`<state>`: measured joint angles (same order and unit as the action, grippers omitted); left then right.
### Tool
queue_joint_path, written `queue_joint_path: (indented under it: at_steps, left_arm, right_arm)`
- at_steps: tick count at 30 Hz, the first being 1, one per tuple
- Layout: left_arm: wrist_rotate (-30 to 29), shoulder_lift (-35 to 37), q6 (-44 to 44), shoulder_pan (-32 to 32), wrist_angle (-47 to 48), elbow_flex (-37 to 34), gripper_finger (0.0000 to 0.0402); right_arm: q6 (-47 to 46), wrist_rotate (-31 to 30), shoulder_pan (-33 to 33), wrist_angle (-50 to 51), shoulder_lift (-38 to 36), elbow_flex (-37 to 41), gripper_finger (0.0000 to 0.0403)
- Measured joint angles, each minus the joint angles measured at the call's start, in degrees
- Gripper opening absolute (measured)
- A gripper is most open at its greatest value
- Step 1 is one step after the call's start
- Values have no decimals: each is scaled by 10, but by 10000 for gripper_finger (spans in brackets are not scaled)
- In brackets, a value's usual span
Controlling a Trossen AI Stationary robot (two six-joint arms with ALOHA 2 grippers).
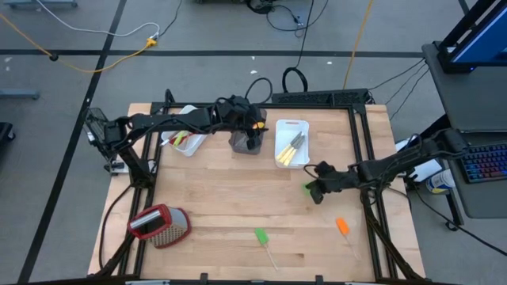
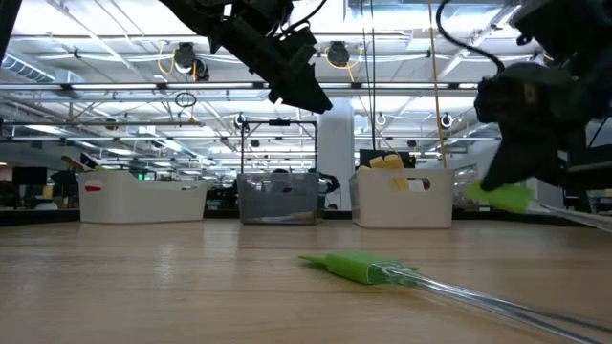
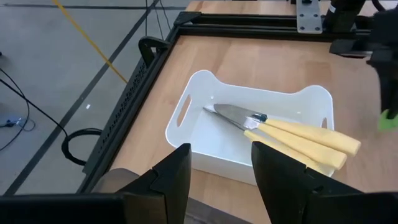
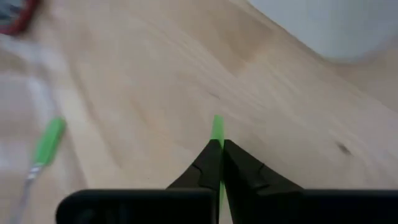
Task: Pick & Place Kitchen Items
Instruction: Put the top green spatula into the black bin
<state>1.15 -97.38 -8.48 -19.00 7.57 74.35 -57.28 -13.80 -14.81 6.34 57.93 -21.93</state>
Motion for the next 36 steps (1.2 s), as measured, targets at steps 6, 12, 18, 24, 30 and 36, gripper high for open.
queue_joint_path:
  at_steps: [6,12,18,24,30,36]
  left_arm:
    - [0,0,0,11,0,0,172]
    - [0,0,14,29,2,0,172]
    - [0,0,14,53,3,0,172]
    - [0,0,14,78,-26,-19,172]
    - [1,0,27,97,-113,-72,172]
    - [1,0,48,111,-252,-144,172]
  right_arm:
    - [109,-16,0,-106,-15,-1,1]
    - [235,-93,1,-190,-21,-2,0]
    - [353,-162,1,-260,-20,-2,0]
    - [472,-194,8,-336,-21,-2,0]
    - [549,-192,35,-414,-17,-2,0]
    - [575,-188,66,-481,-11,-2,1]
